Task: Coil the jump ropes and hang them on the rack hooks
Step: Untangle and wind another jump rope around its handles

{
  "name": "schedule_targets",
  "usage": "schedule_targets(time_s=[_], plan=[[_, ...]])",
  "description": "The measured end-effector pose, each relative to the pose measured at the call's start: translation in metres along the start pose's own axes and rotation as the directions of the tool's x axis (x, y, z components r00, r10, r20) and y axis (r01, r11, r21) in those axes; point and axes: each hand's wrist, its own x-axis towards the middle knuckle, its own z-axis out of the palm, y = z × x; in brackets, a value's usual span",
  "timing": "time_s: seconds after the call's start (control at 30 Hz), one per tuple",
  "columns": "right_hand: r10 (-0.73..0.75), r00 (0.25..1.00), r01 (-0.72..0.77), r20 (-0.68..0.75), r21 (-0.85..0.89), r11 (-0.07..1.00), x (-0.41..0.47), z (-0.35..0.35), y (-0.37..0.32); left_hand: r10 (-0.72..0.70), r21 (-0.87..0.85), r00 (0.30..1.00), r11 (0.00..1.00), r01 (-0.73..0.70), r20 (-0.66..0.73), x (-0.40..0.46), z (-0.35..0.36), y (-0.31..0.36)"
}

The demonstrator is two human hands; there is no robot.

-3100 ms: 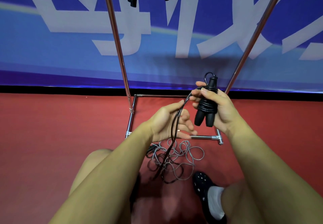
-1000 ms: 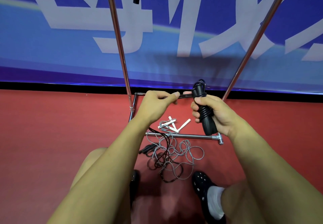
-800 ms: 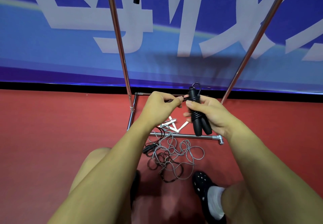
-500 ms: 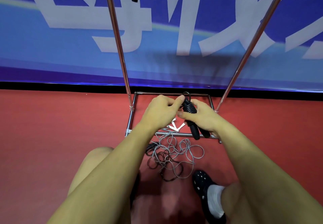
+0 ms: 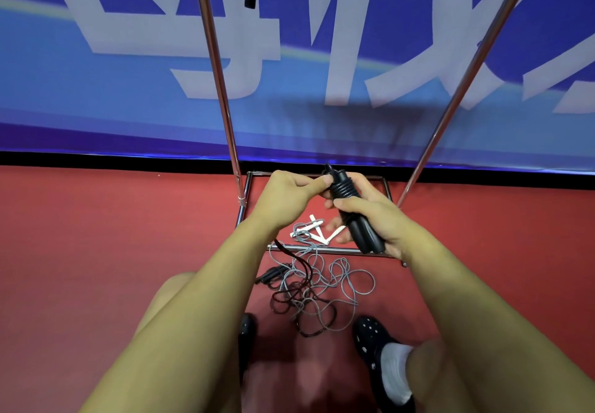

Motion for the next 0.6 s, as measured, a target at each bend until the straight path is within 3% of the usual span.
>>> schedule_targets(time_s=[0.17,0.33,0.6], plan=[[0.053,0.999,-0.054,0.014,0.110,0.992,0.006,0.000,-0.001,-0.071,0.020,0.997,0.997,0.071,-0.002,0.004,-0.002,-0.007],[0.015,0.992,-0.018,-0.126,-0.028,0.999,0.009,0.001,0.006,-0.170,0.022,0.984,0.985,0.171,-0.043,0.008,0.000,-0.018],[-0.010,0.989,-0.013,-0.147,-0.153,0.988,0.016,-0.008,0.011,-0.208,-0.016,0.978,0.978,0.208,-0.018,0.009,0.006,-0.021]])
